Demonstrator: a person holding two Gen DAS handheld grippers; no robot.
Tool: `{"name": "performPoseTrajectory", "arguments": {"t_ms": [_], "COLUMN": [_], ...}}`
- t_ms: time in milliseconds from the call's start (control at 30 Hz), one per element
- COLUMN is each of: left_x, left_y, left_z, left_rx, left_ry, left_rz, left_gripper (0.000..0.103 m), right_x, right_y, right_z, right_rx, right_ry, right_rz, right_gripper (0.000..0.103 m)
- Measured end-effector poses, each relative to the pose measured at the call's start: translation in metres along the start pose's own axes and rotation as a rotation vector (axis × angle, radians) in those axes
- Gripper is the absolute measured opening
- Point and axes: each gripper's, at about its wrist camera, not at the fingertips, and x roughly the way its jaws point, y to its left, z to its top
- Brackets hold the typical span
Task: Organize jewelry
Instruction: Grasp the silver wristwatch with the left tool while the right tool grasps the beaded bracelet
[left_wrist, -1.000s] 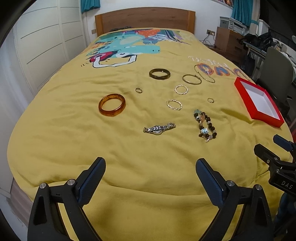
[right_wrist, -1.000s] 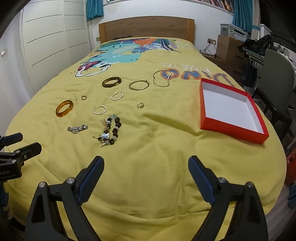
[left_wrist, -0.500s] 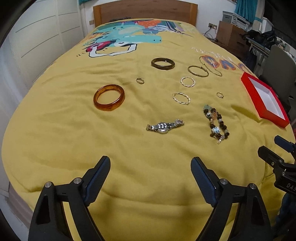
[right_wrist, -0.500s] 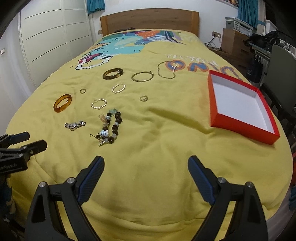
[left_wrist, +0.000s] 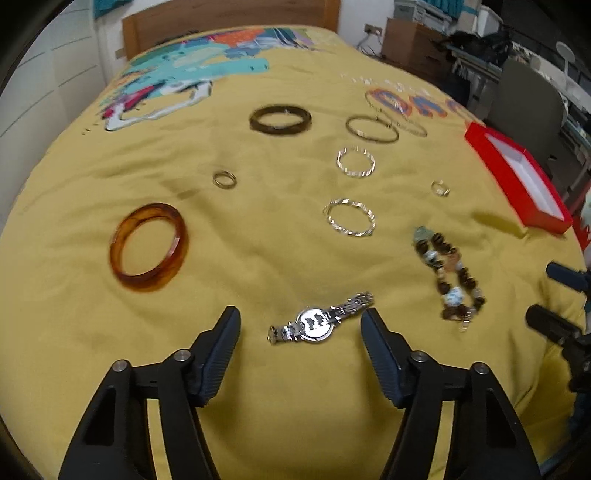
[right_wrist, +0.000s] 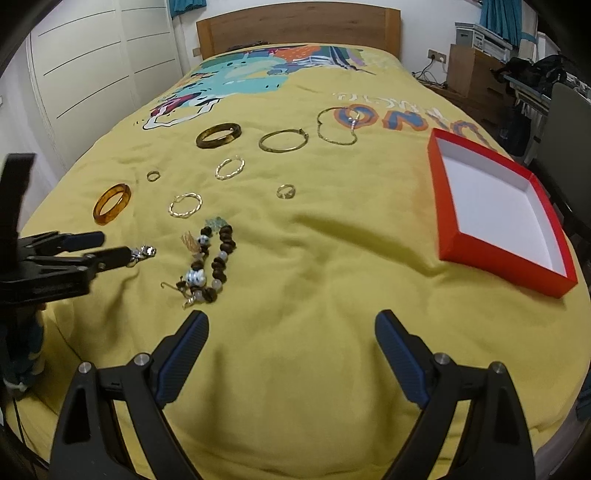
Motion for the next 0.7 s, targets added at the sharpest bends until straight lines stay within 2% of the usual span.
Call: {"name": "performPoseTrajectory", "arguments": {"t_ms": [167,267,367,433,700], "left_x": [0.023,0.023,0.021,0.017,0.002], "left_y": [-0.003,-0.001,0.008,0.012,0.031], "left_z": [-0.003,-0.005,-0.007,-0.01,-0.013], "left_rx": [0.062,0.06,0.023,0.003,-0.093], "left_ry": [0.059,0.053,0.047,0.039,0.006], "left_rz": [-0.032,-0.038,-0.046,-0.043,-0.059], "left_gripper": [0.054,0.038,0.036,0.036,0.036], "right_x": [0.014,0.026,0.037,0.046,0.07], "right_y": [0.006,0.012,0.019,0.023,0.043], "right_z": [0.013,0.019,0.024,0.026,0.036], "right_rx": [0.002,0.005,0.006,0.009,0.0], "right_ry": [0.01,0.027,0.045,0.067,0.104], "right_rz": [0.024,0.054,0.09,0.118,0.156], "right_gripper": [0.091,0.09,0.078,0.066,0.062]}}
